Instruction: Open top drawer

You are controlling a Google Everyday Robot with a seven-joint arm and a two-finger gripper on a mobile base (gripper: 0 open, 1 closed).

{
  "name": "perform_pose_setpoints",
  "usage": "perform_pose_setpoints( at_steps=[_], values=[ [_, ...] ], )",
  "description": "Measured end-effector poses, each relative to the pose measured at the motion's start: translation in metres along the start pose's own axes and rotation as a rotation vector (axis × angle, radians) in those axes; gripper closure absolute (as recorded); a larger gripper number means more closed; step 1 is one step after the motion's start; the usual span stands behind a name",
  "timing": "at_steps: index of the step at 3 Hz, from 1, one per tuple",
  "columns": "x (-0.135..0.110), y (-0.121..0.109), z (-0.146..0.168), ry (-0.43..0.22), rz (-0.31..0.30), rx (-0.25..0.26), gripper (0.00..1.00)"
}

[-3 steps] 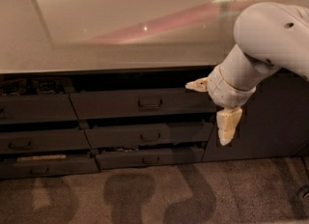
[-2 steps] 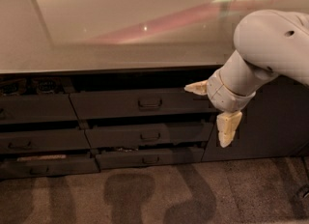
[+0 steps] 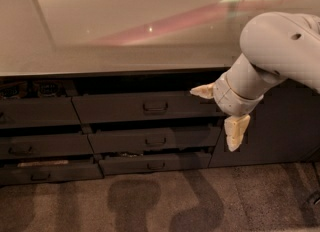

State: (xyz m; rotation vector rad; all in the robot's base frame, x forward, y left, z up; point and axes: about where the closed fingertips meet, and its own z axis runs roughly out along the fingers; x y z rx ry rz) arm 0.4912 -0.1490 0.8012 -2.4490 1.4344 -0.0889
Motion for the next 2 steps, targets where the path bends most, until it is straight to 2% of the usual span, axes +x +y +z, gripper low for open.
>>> perform_pose_setpoints(
  at_steps=[1,2],
  values=[
    [0.019,-0.007,0.006,0.033,-0.028,-0.010,0.00],
    [0.045,-0.025,0.010,0.074,-0.040,-0.033,0.00]
  ],
)
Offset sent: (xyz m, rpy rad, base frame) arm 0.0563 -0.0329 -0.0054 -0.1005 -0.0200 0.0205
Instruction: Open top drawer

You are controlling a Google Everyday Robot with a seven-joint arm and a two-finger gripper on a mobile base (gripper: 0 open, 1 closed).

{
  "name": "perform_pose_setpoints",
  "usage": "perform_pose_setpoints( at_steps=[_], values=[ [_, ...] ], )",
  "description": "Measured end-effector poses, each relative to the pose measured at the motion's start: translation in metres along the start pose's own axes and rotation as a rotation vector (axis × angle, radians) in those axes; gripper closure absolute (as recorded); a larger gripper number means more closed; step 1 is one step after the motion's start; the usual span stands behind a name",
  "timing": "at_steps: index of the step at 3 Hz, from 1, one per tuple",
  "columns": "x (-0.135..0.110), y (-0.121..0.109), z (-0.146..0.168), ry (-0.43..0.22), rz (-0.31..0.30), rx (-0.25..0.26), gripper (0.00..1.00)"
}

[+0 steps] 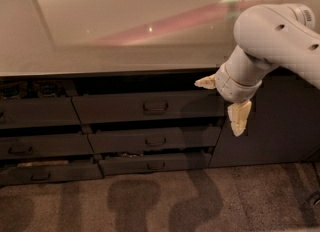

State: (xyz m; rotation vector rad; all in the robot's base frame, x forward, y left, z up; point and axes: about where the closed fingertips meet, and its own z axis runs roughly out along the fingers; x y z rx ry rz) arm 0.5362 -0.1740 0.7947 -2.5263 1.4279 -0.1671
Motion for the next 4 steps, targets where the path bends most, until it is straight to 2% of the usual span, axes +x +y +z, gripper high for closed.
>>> perform_pose_setpoints(
  at_steps=[1,3,4],
  values=[
    [0.0000,0.0000,0.0000,0.000,0.000,0.000,0.00],
    [-0.0070,0.0054,-0.0044,-0.040,0.111,0.084,0.00],
    [-0.0069,0.0054,-0.0044,-0.040,0.111,0.084,0.00]
  ],
)
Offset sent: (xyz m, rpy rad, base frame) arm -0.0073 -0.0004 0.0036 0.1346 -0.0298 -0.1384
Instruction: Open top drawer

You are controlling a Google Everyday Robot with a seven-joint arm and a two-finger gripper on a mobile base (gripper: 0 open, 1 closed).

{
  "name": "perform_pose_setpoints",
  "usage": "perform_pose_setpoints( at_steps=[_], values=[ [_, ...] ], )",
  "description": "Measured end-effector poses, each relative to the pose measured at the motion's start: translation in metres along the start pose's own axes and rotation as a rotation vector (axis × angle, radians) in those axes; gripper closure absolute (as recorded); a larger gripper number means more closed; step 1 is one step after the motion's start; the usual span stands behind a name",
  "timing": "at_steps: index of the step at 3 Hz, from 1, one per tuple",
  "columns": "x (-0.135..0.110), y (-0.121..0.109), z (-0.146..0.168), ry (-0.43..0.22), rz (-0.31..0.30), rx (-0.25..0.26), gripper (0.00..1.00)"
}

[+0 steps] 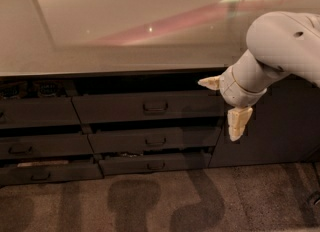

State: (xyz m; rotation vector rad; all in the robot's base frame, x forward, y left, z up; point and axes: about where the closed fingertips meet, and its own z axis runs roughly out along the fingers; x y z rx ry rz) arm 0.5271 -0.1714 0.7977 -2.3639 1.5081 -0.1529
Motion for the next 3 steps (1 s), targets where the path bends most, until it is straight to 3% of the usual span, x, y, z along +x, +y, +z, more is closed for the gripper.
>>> perform_pose_setpoints(
  at_steps=[3],
  values=[
    [0.100,0.007,0.099,-0.084,0.117,-0.133,0.00]
  ],
)
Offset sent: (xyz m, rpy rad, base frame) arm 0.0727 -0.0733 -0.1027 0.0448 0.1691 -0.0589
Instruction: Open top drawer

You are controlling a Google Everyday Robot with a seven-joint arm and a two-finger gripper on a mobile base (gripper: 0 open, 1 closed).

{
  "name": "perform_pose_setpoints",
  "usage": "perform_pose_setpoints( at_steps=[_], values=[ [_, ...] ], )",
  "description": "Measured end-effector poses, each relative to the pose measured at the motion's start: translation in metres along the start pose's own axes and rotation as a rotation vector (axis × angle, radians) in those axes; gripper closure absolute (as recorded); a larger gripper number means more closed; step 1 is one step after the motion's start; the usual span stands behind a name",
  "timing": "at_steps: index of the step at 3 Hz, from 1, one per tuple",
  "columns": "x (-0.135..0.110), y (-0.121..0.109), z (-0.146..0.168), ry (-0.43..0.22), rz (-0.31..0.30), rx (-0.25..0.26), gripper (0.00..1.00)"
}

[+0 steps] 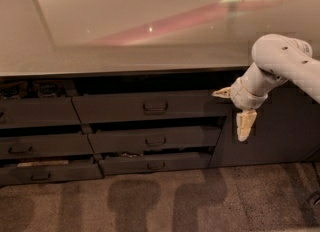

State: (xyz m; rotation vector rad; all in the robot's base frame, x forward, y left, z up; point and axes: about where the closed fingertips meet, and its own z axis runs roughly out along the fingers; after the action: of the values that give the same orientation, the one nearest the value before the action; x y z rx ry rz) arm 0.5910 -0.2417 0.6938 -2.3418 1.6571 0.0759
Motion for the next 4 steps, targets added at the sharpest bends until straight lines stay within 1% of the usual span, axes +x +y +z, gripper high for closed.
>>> perform_pose_setpoints(
  at_steps=[1,2,3,4],
  values=[
    [0.000,0.000,0.001,0.000,0.001,-0.002,0.00],
    [0.007,-0.016,0.000,0.014,0.023,0.009,0.00],
    [0.001,-0.065,-0.006,0.048,0.012,-0.009,0.00],
    [0.001,-0.066,-0.003,0.057,0.012,-0.016,0.00]
  ],
)
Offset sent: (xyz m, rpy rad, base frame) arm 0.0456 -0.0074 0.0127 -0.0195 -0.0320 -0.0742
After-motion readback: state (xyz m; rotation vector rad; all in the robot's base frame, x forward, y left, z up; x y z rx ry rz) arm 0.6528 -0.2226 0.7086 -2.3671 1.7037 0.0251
